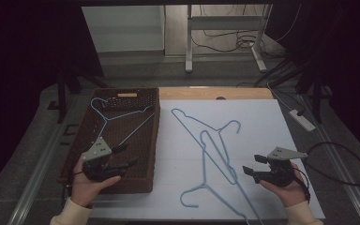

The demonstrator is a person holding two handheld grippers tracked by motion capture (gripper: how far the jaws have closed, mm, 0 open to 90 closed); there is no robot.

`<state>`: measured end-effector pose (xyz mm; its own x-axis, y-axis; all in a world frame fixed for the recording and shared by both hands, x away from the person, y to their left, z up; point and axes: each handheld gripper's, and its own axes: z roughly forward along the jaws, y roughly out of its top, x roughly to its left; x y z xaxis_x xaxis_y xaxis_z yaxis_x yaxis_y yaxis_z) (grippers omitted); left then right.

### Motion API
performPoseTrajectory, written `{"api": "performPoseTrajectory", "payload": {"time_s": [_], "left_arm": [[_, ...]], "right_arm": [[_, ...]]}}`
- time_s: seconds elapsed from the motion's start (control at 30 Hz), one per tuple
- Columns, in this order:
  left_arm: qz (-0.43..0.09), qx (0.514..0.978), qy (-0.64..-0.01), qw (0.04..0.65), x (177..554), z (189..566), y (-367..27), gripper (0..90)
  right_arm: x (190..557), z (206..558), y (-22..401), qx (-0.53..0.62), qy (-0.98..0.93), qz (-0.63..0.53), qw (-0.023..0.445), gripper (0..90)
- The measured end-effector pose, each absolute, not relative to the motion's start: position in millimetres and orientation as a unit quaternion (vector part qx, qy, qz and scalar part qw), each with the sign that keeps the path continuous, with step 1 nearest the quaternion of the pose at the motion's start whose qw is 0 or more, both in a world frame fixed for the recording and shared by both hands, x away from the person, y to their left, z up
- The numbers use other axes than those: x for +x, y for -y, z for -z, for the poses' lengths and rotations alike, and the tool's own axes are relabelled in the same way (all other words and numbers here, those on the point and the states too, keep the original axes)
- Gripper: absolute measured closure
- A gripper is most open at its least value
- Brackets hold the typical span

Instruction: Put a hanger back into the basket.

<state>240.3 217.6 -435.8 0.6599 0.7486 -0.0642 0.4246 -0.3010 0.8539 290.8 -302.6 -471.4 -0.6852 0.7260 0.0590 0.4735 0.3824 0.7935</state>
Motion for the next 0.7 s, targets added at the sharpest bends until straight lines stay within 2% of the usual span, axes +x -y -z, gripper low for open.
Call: {"api": "performPoseTrajectory", "payload": {"time_s": [0.2,0.7], "left_arm": [[-0.173,0.788,-0.373,0.458,240.4,437.9,-215.1,37.2],[-0.169,0.791,-0.368,0.458,241.3,440.1,-211.7,37.0]], "right_arm": [[284.7,466.9,293.9,0.358,-0.832,-0.4,0.14,34.3],[257.4,468.6,235.9,0.303,-0.899,-0.307,0.076,34.4]]}}
